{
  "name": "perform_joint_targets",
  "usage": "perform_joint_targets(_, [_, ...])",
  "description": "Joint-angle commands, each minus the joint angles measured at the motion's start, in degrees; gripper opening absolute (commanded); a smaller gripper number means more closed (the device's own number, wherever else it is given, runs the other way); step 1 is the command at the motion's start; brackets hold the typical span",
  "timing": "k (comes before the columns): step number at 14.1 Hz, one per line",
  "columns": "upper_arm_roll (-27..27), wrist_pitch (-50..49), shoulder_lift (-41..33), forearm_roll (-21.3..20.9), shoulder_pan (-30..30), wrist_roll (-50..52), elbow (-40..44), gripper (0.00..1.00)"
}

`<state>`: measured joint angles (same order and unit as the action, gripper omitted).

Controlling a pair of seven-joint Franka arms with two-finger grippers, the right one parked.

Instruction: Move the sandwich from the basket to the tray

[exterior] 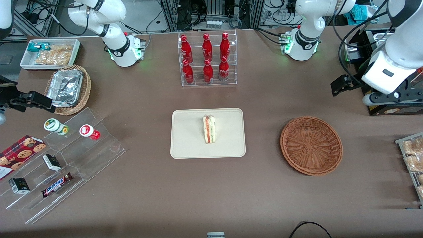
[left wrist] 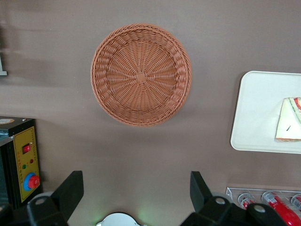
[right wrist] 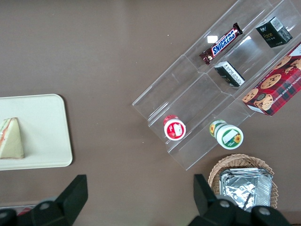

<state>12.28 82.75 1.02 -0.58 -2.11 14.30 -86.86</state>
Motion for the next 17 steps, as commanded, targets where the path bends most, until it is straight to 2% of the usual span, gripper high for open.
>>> perform_joint_targets(1, [0.2,-0.5,-3.3,0.6,-0.4,-0.9,-3.0,1.0])
perform_joint_targets(3, [0.3,0.1,-4.6,0.6,-0.3,-0.9,-4.7,1.0])
perform_joint_targets(17, [0.3,0.1,-3.3,0.2,-0.4,-0.3,-1.6,1.0])
